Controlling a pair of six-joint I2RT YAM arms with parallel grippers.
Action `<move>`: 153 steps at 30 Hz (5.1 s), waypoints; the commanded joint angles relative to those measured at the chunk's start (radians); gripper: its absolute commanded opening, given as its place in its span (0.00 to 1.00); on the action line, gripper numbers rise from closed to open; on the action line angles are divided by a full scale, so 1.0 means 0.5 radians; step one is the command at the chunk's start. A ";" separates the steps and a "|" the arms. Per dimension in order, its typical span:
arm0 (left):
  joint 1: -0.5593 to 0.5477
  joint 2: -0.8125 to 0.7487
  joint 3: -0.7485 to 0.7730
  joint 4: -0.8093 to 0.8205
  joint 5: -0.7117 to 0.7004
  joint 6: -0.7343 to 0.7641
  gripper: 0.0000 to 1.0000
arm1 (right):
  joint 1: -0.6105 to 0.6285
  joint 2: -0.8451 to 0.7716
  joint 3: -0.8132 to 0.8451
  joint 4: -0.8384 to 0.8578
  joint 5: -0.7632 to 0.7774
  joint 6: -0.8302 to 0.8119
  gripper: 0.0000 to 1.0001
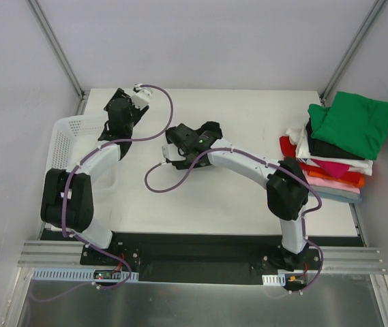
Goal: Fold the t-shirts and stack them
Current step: Fold the tshirt
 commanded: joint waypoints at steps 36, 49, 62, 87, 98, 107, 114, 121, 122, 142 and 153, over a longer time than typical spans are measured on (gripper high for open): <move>0.014 -0.073 -0.050 0.005 0.027 0.018 0.69 | 0.890 -0.505 -0.347 -0.759 -0.235 0.649 0.01; 0.014 -0.064 -0.157 0.119 0.064 0.046 0.69 | 0.709 -0.447 -0.274 -0.293 0.232 0.358 0.01; 0.014 -0.076 -0.188 0.156 0.083 0.061 0.69 | 0.494 -0.327 -0.209 0.002 0.281 0.063 0.01; 0.014 -0.104 -0.240 0.303 0.009 0.067 0.69 | 0.151 0.130 -0.127 0.861 0.121 -0.381 0.58; 0.017 -0.119 -0.253 0.315 -0.009 0.067 0.68 | 0.077 0.281 -0.044 1.030 0.201 -0.449 0.64; 0.017 -0.128 -0.240 0.245 0.040 -0.046 0.69 | 0.050 0.035 -0.139 0.773 0.272 -0.155 0.64; 0.017 -0.134 -0.228 0.013 0.095 -0.209 0.69 | 0.000 -0.302 -0.225 0.395 0.073 0.363 0.72; -0.059 -0.039 -0.072 -0.490 0.257 -0.301 0.70 | -0.131 -0.391 -0.335 0.134 -0.255 0.698 0.77; -0.074 -0.015 -0.044 -0.552 0.285 -0.301 0.72 | -0.183 -0.394 -0.332 0.110 -0.341 0.744 0.77; -0.663 -0.070 0.195 -1.406 0.353 -0.172 0.99 | -1.254 -0.358 -0.111 -0.323 -1.866 1.471 0.98; -0.792 0.034 0.275 -1.443 0.294 -0.151 0.99 | -1.549 0.133 0.192 -0.470 -2.658 1.554 1.00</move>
